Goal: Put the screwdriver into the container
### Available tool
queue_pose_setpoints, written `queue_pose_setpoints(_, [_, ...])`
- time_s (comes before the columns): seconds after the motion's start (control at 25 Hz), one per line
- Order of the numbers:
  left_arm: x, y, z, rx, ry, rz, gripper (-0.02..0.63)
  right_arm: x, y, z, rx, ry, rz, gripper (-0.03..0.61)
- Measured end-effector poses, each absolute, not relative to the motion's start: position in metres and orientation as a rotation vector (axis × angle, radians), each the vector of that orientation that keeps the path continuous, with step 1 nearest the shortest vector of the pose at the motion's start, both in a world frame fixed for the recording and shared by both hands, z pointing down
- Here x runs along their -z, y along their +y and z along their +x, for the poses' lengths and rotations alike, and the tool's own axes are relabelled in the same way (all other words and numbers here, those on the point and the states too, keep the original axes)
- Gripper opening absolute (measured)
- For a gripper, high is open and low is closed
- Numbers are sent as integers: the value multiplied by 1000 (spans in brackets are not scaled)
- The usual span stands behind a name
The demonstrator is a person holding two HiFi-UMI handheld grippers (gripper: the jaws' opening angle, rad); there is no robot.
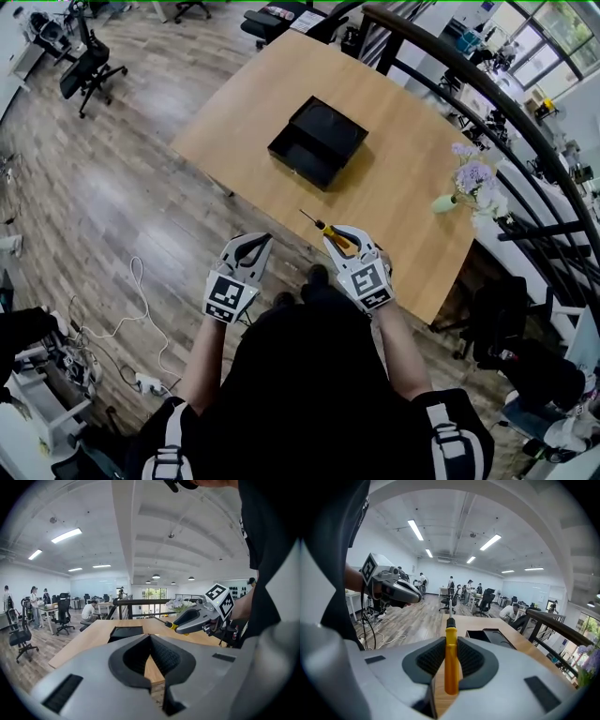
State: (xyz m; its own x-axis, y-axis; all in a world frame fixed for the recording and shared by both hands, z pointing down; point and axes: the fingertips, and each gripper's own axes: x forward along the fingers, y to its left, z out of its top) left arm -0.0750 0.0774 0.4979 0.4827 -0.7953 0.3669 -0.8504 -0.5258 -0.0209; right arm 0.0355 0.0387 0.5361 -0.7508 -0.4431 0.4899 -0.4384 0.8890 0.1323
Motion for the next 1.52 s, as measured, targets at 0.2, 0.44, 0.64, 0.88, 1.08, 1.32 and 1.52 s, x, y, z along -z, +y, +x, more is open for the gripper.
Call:
queue_pose_setpoints(0.2, [-495,61,-78,-510,-1500,2524,23,-541,20,44,8,-2532,600,89])
queue_pose_setpoints(0.44, [-492,49,-81,-518,-1593,2447,23,-542,0,47,4,-2547,529,89])
queue_pose_setpoints(0.64, [-488,43,-77,-529,-1652,2400,23,-541,-10,46,9,-2572,463,89])
queue_pose_setpoints(0.88, [-486,39,-72,-575,-1746,2339,23,-548,-24,48,27,-2596,368,89])
queue_pose_setpoints(1.08, [-488,41,-71,-579,-1804,2276,23,-547,-37,49,49,-2618,321,89])
queue_pose_setpoints(1.32, [-488,42,-65,-589,-1822,2258,23,-554,-43,53,41,-2613,307,89])
queue_pose_setpoints(1.52, [-489,36,-63,-606,-1795,2276,23,-552,-45,57,32,-2616,339,89])
